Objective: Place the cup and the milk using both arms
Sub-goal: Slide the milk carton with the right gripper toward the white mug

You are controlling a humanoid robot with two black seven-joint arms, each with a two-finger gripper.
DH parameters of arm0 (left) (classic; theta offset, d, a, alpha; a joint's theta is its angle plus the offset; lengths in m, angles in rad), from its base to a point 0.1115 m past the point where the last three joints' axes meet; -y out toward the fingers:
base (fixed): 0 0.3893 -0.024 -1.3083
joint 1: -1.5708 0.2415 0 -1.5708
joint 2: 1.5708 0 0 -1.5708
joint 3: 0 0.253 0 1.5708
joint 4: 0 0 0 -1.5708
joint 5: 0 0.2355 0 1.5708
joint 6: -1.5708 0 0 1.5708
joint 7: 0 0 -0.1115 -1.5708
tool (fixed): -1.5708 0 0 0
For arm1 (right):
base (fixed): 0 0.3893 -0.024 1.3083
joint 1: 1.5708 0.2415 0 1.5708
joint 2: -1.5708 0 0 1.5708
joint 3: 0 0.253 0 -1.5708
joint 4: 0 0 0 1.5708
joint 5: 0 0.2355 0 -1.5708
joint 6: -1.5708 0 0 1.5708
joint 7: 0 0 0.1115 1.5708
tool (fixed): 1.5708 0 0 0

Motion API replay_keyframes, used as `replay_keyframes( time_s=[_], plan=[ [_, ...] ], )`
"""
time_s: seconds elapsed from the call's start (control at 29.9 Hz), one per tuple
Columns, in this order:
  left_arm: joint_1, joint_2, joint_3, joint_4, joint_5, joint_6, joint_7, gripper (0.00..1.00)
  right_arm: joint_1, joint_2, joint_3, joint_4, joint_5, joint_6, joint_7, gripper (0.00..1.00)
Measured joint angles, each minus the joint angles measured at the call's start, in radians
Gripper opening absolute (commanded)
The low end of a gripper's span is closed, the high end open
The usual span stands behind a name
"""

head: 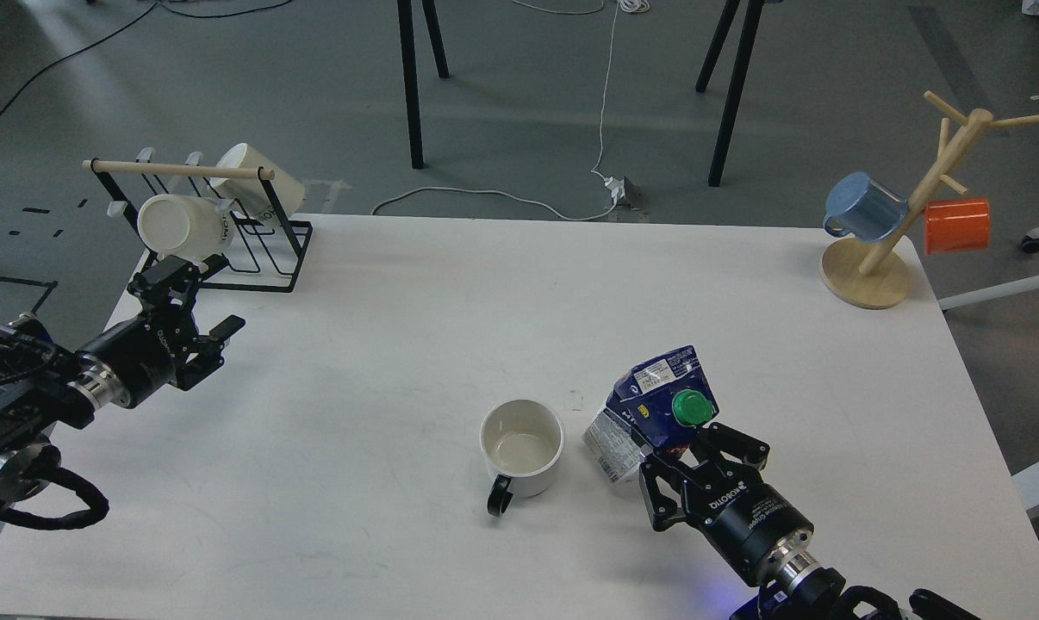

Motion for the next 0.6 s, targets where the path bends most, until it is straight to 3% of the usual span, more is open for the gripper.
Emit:
replay_keyframes(
  time_s=[0.6],
  plan=[
    [0.000, 0.002, 0.000, 0.012, 0.000, 0.000, 0.000, 0.95, 0.001, 0.008, -0.003, -0.006, -0.005, -0.015, -0.001, 0.62]
  ],
)
